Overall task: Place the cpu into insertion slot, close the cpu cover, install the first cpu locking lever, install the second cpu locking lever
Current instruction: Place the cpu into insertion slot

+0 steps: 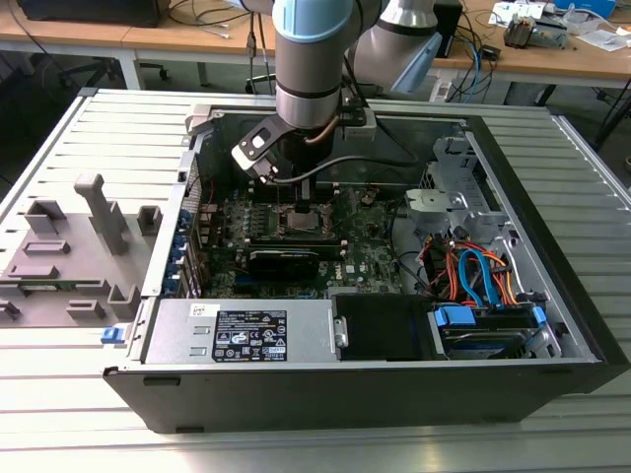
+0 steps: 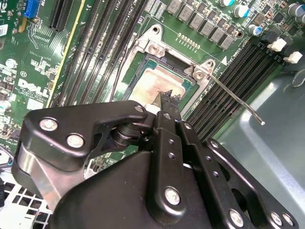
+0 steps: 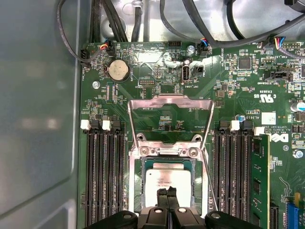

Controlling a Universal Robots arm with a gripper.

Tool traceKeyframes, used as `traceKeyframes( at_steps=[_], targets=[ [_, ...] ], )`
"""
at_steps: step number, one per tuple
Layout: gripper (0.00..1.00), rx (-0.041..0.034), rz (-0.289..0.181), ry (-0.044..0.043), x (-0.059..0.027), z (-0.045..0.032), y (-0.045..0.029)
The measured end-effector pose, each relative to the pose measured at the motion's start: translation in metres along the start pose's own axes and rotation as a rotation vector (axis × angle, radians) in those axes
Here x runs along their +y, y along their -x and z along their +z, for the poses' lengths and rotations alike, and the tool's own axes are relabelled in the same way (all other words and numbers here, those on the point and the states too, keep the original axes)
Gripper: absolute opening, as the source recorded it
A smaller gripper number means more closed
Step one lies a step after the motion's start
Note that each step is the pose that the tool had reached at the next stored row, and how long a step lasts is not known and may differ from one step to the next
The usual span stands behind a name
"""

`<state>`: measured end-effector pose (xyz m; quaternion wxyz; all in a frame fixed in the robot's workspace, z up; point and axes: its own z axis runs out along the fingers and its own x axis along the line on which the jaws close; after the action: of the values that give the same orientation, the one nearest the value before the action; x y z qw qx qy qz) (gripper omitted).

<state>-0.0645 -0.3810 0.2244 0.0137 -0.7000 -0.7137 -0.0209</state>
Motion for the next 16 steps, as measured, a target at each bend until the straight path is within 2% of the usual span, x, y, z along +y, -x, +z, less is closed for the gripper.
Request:
traceKeyframes(
  at_steps=[16],
  targets=[
    [0.11,0.0102,0.0,0.0003,0.0,-0.0007,0.0001]
  ],
)
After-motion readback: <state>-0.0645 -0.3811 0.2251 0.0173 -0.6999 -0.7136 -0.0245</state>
